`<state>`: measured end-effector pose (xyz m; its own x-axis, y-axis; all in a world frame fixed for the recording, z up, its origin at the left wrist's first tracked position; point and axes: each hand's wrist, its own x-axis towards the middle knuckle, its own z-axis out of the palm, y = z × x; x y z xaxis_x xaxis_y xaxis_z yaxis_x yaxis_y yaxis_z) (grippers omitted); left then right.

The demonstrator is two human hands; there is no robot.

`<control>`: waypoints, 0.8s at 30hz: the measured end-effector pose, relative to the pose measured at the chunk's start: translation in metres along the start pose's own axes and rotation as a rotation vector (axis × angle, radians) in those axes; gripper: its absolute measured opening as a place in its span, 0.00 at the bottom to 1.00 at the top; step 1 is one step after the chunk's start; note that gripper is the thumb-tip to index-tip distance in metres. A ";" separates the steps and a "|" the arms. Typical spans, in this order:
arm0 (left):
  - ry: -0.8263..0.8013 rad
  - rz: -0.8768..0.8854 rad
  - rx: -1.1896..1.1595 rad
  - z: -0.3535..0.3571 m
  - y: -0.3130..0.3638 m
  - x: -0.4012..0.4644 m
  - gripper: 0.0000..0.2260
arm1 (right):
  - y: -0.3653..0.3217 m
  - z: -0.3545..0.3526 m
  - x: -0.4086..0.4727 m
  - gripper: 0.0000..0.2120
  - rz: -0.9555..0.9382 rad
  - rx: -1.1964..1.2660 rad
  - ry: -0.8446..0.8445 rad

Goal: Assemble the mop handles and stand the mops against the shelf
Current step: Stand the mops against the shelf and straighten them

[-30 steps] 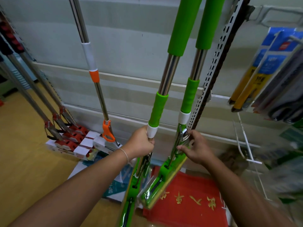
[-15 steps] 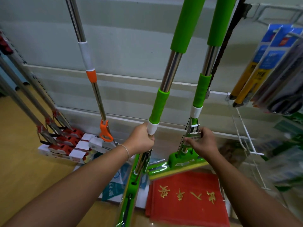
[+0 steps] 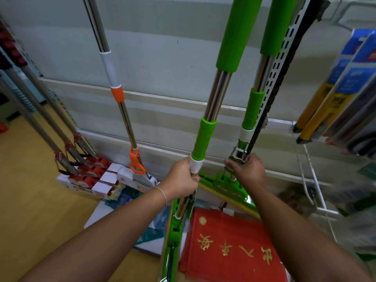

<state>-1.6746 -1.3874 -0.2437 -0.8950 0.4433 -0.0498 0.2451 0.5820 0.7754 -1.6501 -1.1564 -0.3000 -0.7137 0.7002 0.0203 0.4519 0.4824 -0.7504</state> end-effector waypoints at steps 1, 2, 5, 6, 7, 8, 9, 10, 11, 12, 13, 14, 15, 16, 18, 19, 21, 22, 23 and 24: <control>-0.011 0.004 -0.008 0.001 0.001 0.000 0.04 | 0.000 0.002 0.003 0.28 -0.001 0.029 -0.009; -0.022 0.004 -0.016 0.002 0.003 0.000 0.03 | 0.000 0.003 0.005 0.28 -0.006 0.059 -0.022; -0.032 -0.008 -0.039 0.005 0.008 0.002 0.04 | 0.001 0.005 0.010 0.23 -0.072 0.161 -0.076; -0.036 -0.012 -0.049 0.006 0.010 0.002 0.05 | 0.000 0.006 0.012 0.21 -0.110 0.180 -0.092; -0.038 -0.015 -0.056 0.007 0.011 0.003 0.06 | 0.000 0.007 0.014 0.19 -0.153 0.173 -0.101; -0.038 -0.019 -0.057 0.008 0.012 0.003 0.07 | 0.000 0.007 0.017 0.17 -0.194 0.138 -0.106; -0.035 -0.023 -0.057 0.009 0.013 0.004 0.09 | 0.001 0.009 0.020 0.15 -0.225 0.104 -0.110; -0.030 -0.029 -0.057 0.010 0.014 0.004 0.09 | 0.001 0.010 0.023 0.14 -0.245 0.083 -0.114; -0.025 -0.033 -0.057 0.011 0.015 0.004 0.09 | 0.001 0.012 0.025 0.12 -0.254 0.080 -0.118; -0.023 -0.034 -0.057 0.011 0.015 0.004 0.08 | 0.001 0.013 0.027 0.10 -0.250 0.080 -0.121; -0.026 -0.035 -0.061 0.011 0.016 0.004 0.06 | 0.002 0.015 0.028 0.09 -0.238 0.083 -0.123; -0.032 -0.034 -0.066 0.011 0.017 0.004 0.05 | 0.001 0.016 0.029 0.09 -0.223 0.088 -0.123; -0.041 -0.035 -0.069 0.011 0.018 0.003 0.03 | 0.001 0.016 0.028 0.09 -0.207 0.102 -0.125; -0.050 -0.034 -0.071 0.011 0.018 0.002 0.03 | 0.000 0.015 0.028 0.10 -0.184 0.127 -0.124; -0.075 -0.040 -0.073 0.010 0.020 0.001 0.03 | -0.001 0.013 0.024 0.13 -0.113 0.185 -0.081; -0.096 -0.044 -0.075 0.009 0.021 0.000 0.03 | -0.001 0.012 0.019 0.15 -0.063 0.194 -0.036; -0.153 -0.036 -0.073 0.007 0.023 -0.002 0.05 | 0.002 0.015 0.002 0.15 -0.014 0.142 0.040; -0.186 -0.022 -0.066 0.006 0.024 -0.002 0.06 | 0.006 0.018 -0.009 0.12 -0.038 0.099 0.018; -0.216 -0.009 -0.059 0.005 0.025 -0.003 0.07 | 0.011 0.022 -0.021 0.09 -0.088 0.073 -0.069; -0.241 -0.003 -0.053 0.004 0.027 -0.004 0.08 | 0.017 0.026 -0.032 0.08 -0.147 0.058 -0.222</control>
<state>-1.6632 -1.3708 -0.2247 -0.7791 0.5955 -0.1959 0.2171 0.5494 0.8069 -1.6341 -1.1842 -0.3304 -0.8721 0.4892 -0.0089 0.3081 0.5351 -0.7866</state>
